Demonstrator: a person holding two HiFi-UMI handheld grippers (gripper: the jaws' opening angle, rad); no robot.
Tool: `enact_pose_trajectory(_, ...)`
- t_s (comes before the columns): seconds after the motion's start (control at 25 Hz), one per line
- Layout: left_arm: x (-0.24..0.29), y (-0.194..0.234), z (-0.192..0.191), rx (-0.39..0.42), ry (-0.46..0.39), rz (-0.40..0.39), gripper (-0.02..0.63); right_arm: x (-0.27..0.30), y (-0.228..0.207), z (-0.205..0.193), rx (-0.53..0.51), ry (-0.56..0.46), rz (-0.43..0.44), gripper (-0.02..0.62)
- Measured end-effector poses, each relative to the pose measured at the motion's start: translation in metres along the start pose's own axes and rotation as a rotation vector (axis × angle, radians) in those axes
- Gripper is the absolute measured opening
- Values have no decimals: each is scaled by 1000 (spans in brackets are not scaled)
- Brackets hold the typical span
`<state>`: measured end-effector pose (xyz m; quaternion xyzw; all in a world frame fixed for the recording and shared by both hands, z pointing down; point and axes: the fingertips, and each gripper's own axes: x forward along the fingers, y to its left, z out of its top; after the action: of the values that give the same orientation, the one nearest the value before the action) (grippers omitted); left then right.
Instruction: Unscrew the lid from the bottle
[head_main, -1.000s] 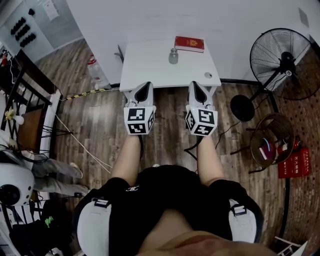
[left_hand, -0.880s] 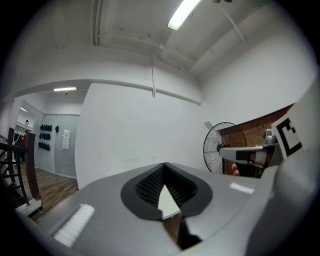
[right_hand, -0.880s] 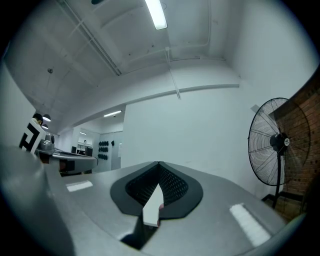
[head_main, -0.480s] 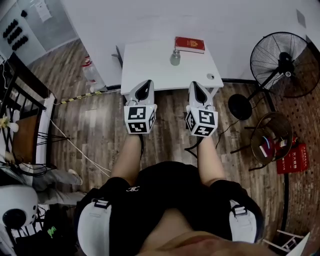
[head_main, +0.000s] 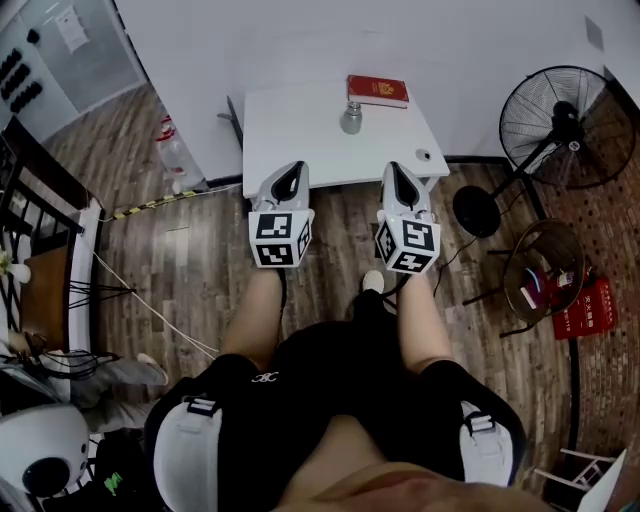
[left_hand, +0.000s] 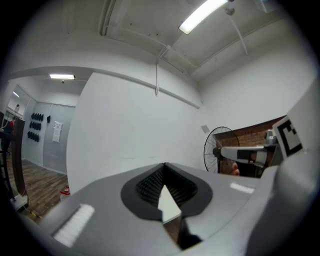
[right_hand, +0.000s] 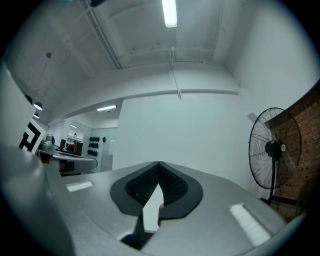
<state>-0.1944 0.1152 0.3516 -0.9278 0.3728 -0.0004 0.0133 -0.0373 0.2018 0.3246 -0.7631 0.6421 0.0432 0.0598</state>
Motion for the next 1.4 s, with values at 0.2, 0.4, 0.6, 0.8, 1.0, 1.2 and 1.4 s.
enact_pose_trajectory(0.2,32,10,-5,0,-2,-3,54,29,-8,-13,5,6,5,2)
enact_pose_trajectory(0.4,81,24,-20,-2,18,8,54,79,-35,-31,53,10,10,2)
enact_pose_trajectory(0.6,148,39,-24,0,27,24,54,146,-62,-42,66,8,39,2)
enact_pose_trajectory(0.8,237,47,-27,-2,34,62,54,232,-105,-56,105,31,92,2)
enact_pose_trajectory(1.0,314,55,-25,-15,42,106,54,310,-138,-68,119,71,159,2)
enact_pose_trajectory(1.2,369,67,-44,-17,103,158,54,365,-157,-93,152,124,232,2)
enact_pose_trajectory(1.4,404,77,-60,-12,143,191,54,405,-168,-109,157,157,292,2)
